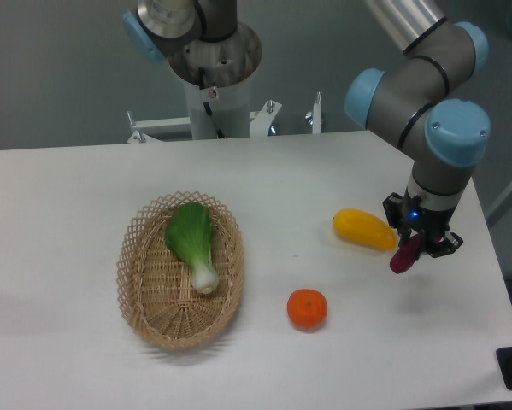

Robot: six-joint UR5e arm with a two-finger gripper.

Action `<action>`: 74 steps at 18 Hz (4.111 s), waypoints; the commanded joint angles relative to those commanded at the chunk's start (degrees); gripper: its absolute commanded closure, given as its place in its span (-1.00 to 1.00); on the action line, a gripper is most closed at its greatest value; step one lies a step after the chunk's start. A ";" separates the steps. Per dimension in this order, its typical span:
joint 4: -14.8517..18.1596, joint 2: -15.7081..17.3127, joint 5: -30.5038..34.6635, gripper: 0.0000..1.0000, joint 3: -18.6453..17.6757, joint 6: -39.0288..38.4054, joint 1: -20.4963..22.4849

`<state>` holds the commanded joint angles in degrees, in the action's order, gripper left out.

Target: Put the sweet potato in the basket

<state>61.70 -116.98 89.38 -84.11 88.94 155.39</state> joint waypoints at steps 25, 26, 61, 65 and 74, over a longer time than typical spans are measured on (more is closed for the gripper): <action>-0.09 2.19 -0.09 0.62 -2.02 -2.71 -9.13; -0.09 2.28 0.17 0.62 -2.11 -3.77 -10.27; -1.05 0.70 2.37 -0.01 -9.32 -21.80 -38.32; -2.63 0.62 2.02 -1.00 -9.40 -21.27 -38.41; -5.62 1.23 2.46 -1.00 -8.70 -21.71 -37.01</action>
<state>56.08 -115.75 91.84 -92.81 67.24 118.38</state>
